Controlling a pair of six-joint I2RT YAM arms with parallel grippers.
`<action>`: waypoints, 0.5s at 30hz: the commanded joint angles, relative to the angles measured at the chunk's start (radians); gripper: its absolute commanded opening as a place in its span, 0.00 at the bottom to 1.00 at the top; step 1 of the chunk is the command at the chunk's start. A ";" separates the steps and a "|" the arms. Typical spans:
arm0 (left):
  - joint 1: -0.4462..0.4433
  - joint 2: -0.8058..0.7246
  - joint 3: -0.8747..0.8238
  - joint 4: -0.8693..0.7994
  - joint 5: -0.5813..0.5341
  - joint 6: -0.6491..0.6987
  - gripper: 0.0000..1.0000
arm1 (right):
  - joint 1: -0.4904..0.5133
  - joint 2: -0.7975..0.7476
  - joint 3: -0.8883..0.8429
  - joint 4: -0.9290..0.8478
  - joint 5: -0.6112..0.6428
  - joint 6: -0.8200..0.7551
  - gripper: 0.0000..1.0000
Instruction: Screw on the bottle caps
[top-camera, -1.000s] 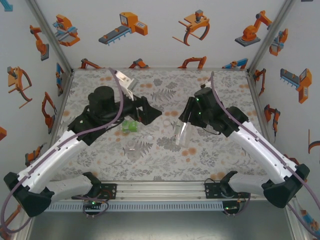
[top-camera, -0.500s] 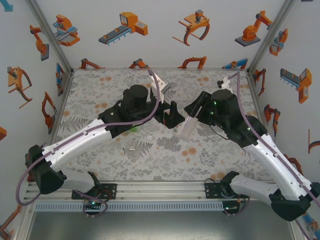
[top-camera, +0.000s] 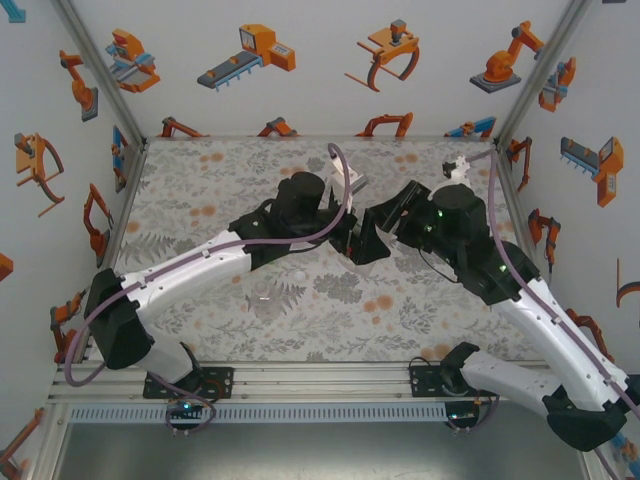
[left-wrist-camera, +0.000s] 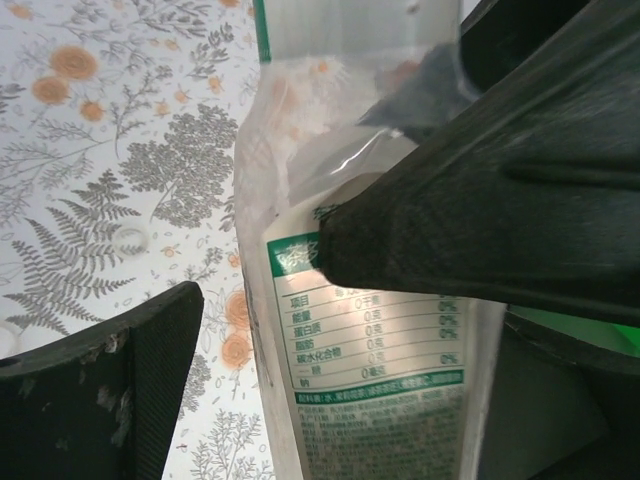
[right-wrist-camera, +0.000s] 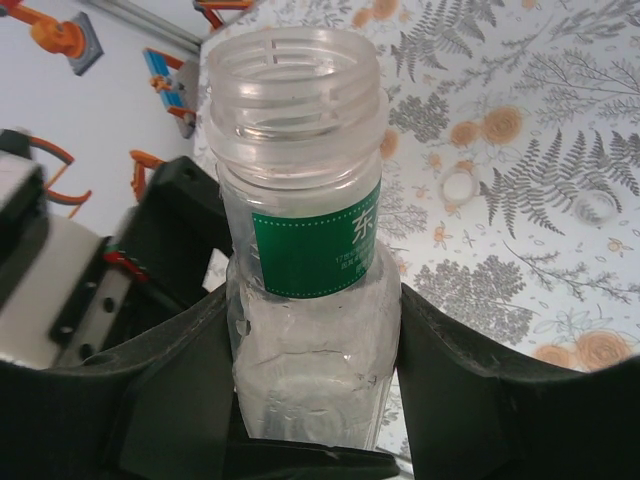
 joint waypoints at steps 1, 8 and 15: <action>-0.007 0.010 0.040 0.011 0.040 -0.018 0.92 | 0.005 -0.021 0.000 0.070 -0.008 0.030 0.41; -0.009 0.025 0.054 0.006 0.069 -0.020 0.78 | 0.005 -0.019 0.001 0.077 -0.037 0.038 0.41; -0.009 0.020 0.053 -0.006 0.076 -0.012 0.63 | 0.005 -0.018 0.010 0.063 -0.039 0.040 0.41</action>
